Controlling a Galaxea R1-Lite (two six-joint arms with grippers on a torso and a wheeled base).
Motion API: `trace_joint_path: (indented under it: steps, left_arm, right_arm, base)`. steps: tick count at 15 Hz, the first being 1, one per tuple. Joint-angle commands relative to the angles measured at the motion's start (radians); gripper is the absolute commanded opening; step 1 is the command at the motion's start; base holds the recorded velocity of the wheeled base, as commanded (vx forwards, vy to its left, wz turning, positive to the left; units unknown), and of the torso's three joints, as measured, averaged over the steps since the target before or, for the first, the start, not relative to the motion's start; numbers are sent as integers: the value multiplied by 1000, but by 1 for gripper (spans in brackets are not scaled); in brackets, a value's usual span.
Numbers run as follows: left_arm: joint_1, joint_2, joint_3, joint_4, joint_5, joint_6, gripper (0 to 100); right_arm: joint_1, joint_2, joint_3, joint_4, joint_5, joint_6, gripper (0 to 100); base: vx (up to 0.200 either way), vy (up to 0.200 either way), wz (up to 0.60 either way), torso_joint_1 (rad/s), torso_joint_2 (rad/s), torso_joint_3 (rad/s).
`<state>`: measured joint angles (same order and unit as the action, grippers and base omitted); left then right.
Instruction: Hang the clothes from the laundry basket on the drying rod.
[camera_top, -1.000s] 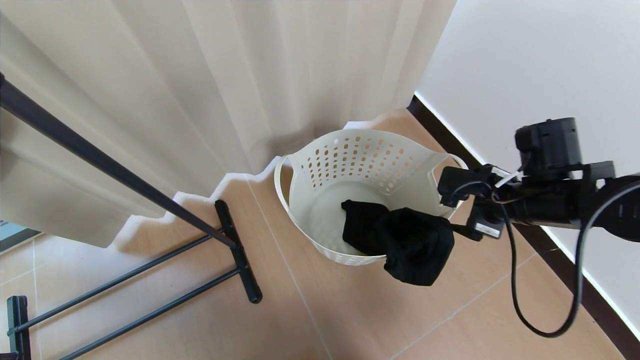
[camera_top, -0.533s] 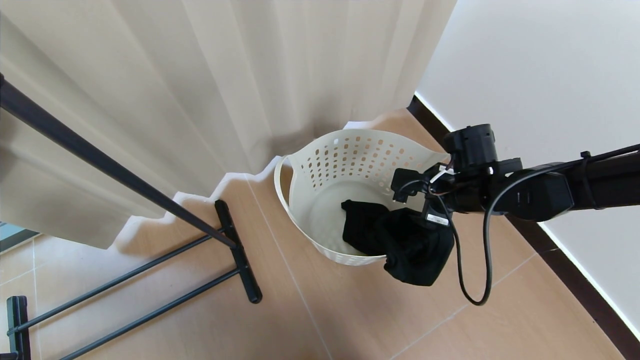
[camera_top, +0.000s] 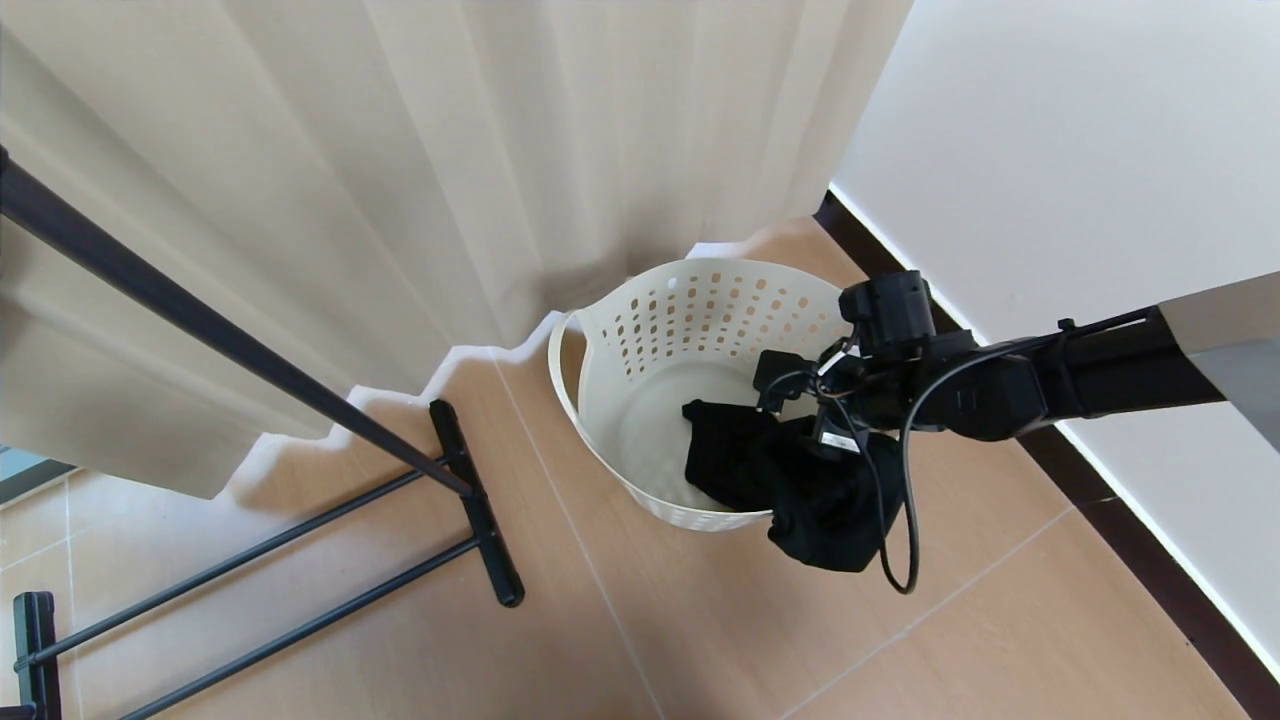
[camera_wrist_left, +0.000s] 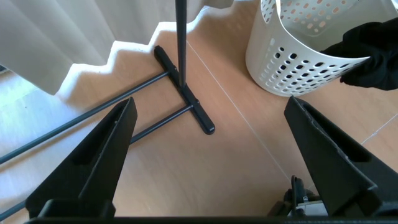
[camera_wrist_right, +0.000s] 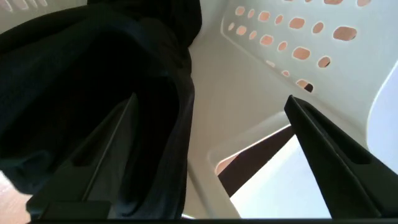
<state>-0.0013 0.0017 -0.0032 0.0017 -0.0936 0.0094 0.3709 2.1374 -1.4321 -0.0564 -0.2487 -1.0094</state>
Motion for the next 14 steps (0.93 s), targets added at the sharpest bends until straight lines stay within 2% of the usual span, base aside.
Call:
trace_joint_path:
  steps: [1, 8, 14]
  left_arm:
    - [0, 0, 0, 0, 0, 0, 100]
    - [0, 0, 0, 0, 0, 0, 100]
    - [0, 0, 0, 0, 0, 0, 100]
  right_arm:
    - [0, 41, -24, 0, 0, -2, 100]
    - [-9, 114, -102, 0, -6, -3, 100]
    - [-10, 136, -140, 0, -41, -18, 100]
  base:
    - [0, 0, 0, 0, 0, 0]
    - [0, 0, 0, 0, 0, 0]
    - [0, 0, 0, 0, 0, 0]
